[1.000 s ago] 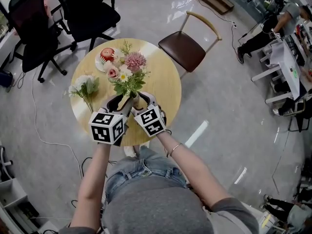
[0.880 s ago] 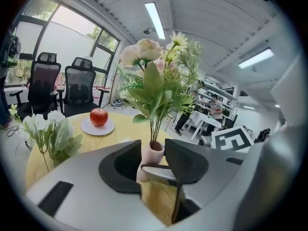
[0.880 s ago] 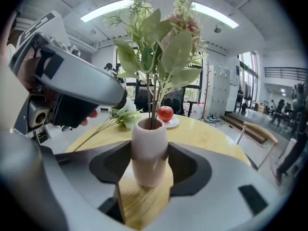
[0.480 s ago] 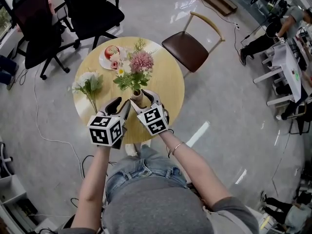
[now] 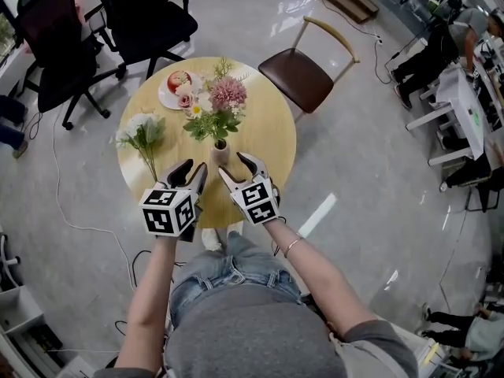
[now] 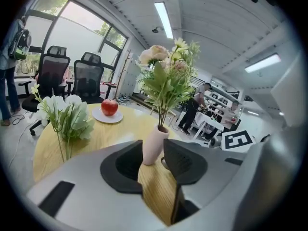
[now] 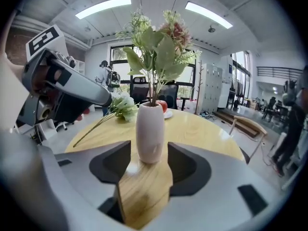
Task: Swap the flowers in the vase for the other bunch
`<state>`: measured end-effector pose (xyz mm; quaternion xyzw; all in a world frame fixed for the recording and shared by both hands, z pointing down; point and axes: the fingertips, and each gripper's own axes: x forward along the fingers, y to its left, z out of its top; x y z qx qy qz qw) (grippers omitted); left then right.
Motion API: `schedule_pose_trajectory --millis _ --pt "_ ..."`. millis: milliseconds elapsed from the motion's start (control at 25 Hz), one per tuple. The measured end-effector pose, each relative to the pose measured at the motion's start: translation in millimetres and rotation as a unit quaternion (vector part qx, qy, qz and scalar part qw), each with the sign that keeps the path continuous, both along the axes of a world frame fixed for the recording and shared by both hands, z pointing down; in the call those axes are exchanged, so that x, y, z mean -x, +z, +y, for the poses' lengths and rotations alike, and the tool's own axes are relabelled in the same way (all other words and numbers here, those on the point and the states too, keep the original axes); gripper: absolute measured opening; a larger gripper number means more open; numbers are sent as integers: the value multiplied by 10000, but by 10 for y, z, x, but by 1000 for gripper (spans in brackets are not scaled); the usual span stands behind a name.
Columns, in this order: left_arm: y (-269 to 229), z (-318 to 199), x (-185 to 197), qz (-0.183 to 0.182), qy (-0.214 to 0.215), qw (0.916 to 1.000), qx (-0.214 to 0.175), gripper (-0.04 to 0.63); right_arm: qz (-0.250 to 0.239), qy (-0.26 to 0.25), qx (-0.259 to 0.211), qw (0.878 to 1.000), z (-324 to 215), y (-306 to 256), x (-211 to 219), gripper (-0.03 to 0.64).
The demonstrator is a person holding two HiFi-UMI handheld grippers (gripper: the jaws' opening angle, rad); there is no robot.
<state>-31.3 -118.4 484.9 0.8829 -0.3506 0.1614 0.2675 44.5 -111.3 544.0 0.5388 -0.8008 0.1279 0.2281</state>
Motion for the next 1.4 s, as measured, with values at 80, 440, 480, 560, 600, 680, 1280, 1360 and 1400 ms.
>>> schedule_pose_trajectory --millis 80,440,480,560,600,680,1280,1360,1400 --pt "24 43 8 -20 51 10000 28 146 -78 98 46 9999 77 -14 -18 245" --pt "121 210 98 -156 63 9998 65 107 -375 273 150 9988 372 -62 24 127" --pt "131 229 115 -159 61 9998 70 104 -370 278 148 9988 397 -77 36 110" --pt "150 278 151 -178 73 9998 76 103 -389 305 142 9987 446 -113 62 70" --pt "156 304 169 -193 83 9998 74 103 -413 333 144 9985 471 -132 72 52" --pt "155 347 210 -213 72 9997 48 95 -458 403 168 9980 518 -174 89 32" --pt "-67 485 471 -302 -28 9984 -477 25 -924 791 530 9912 816 -489 193 11" --pt "-107 488 486 -318 -41 9980 -550 25 -990 879 521 9898 832 -538 163 9" --pt "-127 494 489 -320 -49 9978 -576 25 -989 905 497 9897 841 -570 145 9"
